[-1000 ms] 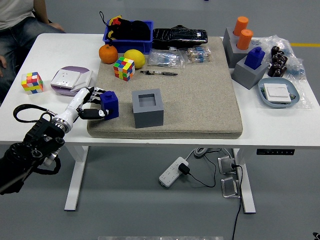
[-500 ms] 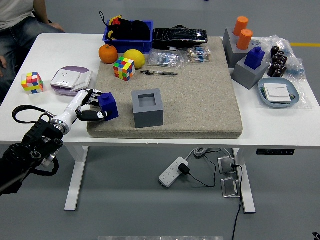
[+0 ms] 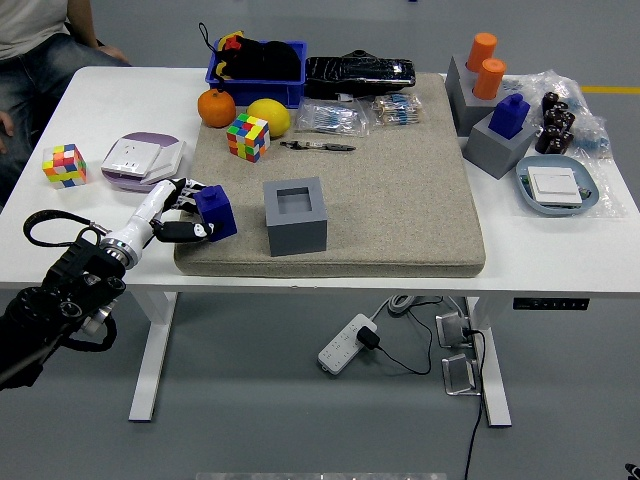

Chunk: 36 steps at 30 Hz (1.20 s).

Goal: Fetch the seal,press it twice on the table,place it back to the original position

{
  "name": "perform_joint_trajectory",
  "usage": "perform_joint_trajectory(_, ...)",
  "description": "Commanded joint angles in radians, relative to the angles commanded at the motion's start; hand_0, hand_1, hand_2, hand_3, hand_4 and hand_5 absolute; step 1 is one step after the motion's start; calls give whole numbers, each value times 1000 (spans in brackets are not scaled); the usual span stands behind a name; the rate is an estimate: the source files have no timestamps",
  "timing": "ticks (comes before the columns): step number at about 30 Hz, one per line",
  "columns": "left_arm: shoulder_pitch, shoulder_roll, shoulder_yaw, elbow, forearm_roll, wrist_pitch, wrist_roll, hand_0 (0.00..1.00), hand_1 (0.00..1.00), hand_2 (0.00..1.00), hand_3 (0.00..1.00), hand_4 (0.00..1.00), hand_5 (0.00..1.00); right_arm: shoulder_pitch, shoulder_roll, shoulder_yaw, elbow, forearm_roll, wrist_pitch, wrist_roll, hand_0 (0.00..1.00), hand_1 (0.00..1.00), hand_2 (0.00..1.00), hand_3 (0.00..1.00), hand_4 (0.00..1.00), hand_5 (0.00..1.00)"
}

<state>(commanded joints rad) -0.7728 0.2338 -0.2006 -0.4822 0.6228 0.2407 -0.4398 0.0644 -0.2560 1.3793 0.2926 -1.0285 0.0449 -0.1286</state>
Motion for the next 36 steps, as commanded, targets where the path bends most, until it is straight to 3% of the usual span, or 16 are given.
perform_joint_trajectory(9, -22, 33, -72, -78, 61, 7, -8, 640, 486, 462, 592, 693, 2, 0, 1, 3, 0, 0, -1, 1, 784, 694, 652, 655, 711, 480)
perform_joint_trajectory(14, -67, 74, -100, -175, 122, 10, -10, 639, 486, 462, 592, 693, 2, -1, -2, 6, 0, -1, -1, 1, 782, 694, 652, 654, 710, 480)
perform_joint_trajectory(20, -102, 96, -134, -263, 153, 11, -9, 639, 486, 463, 592, 694, 2, 0, -2, 9, 0, 0, -2, 1, 784, 694, 652, 654, 711, 480)
perform_joint_trajectory(27, -112, 69, -111, -336, 159, 9, -4, 639, 486, 463, 592, 695, 2, 0, -2, 7, 0, 2, -2, 1, 784, 694, 652, 654, 711, 480)
perform_joint_trajectory(36, -133, 18, -24, -289, 151, 11, 5, 638, 487, 463, 592, 694, 2, 6, -8, -6, 1, 6, -2, 0, 782, 694, 650, 654, 711, 480)
